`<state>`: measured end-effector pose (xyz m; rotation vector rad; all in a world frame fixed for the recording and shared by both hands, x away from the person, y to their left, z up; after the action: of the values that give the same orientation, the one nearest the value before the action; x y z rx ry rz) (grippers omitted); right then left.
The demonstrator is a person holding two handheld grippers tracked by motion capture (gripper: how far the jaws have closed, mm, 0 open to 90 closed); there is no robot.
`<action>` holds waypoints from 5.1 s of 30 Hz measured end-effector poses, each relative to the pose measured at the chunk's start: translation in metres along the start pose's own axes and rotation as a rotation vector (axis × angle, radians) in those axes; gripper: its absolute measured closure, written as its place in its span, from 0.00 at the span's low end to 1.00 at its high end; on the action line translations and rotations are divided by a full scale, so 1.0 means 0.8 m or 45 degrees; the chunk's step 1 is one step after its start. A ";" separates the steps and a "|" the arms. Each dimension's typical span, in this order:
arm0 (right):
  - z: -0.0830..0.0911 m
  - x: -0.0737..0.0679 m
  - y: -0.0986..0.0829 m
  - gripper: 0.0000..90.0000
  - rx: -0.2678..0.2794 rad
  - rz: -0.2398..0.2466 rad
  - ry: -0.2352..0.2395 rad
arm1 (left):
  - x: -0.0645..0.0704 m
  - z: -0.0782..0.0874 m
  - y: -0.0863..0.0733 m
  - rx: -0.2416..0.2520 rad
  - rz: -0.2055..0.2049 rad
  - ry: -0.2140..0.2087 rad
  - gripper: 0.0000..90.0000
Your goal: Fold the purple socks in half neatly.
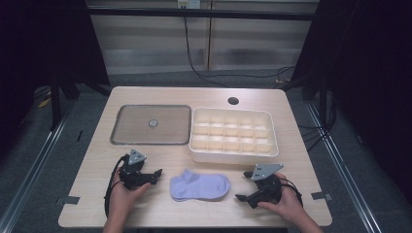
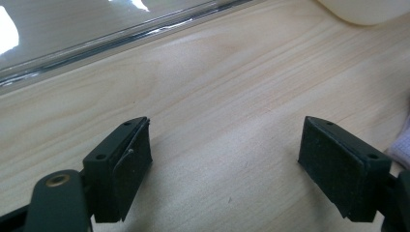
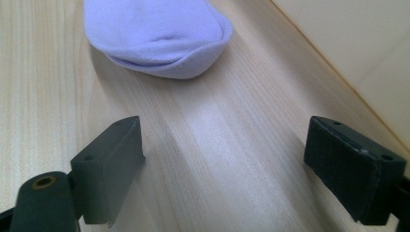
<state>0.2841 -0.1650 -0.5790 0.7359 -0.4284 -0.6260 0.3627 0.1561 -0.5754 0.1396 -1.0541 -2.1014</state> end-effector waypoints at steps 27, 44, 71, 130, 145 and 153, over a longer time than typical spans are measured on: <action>0.001 -0.017 0.014 0.38 -0.002 0.002 0.110 | 0.058 0.017 0.004 -0.218 0.235 -0.200 0.34; 0.001 -0.026 0.019 0.70 -0.036 0.039 0.111 | 0.094 0.008 0.009 -0.320 0.247 -0.294 0.40; 0.001 -0.027 0.020 0.95 -0.064 0.090 0.124 | 0.115 -0.013 0.002 -0.437 0.326 -0.335 0.54; 0.003 -0.023 0.021 0.95 -0.057 0.058 0.122 | 0.139 -0.003 0.023 -0.367 0.405 -0.507 0.95; 0.015 -0.003 0.030 0.95 -0.016 -0.006 0.089 | 0.146 -0.003 0.033 -0.339 0.433 -0.538 0.95; 0.010 -0.004 0.032 0.95 -0.022 0.011 0.104 | 0.150 -0.002 0.040 -0.343 0.409 -0.542 0.95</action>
<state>0.2866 -0.1522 -0.5552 0.7405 -0.3503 -0.5891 0.2982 0.0622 -0.5266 -0.5937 -0.9406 -1.9908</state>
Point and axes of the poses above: each handheld gripper's, and its own axes: z roughly backward along the jaws, y roughly out of its top, x roughly to its right, the point moved 10 cm from there along -z, roughly forward along the jaws, and after that the axes turned 15 degrees about -y, right-handed, at the moved point
